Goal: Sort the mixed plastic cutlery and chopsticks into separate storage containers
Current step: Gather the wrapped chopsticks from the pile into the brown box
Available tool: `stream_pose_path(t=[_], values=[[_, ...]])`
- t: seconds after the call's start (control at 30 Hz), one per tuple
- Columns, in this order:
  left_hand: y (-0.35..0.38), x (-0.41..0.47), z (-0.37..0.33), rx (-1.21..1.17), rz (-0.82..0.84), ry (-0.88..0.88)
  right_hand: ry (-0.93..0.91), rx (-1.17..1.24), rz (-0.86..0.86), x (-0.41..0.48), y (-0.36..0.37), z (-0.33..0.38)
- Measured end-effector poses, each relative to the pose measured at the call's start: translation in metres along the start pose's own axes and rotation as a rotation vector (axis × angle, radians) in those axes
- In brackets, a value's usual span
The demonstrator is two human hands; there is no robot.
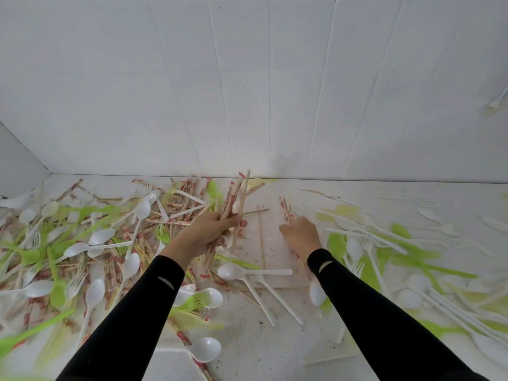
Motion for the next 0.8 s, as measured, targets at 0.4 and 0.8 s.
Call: stream_pose_path(t=[0.4,0.8], values=[[0.001,-0.028,0.017,-0.905,0.015,-0.260,-0.193,0.363,0.016,-0.012,-0.027,0.034],[0.006,-0.090,0.033,-0.514,0.100,-0.262,-0.113,-0.310,0.158,-0.019,0.031,0.029]])
Point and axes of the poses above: each hand's wrist, its own x-axis towards the middle knuckle, its own y-axis out of the palm, z = x × y, the point moved 1 cm from there along x, towards the middle knuckle, and after that the axes turned 9 degrees about -x, right-handed, at the moved point
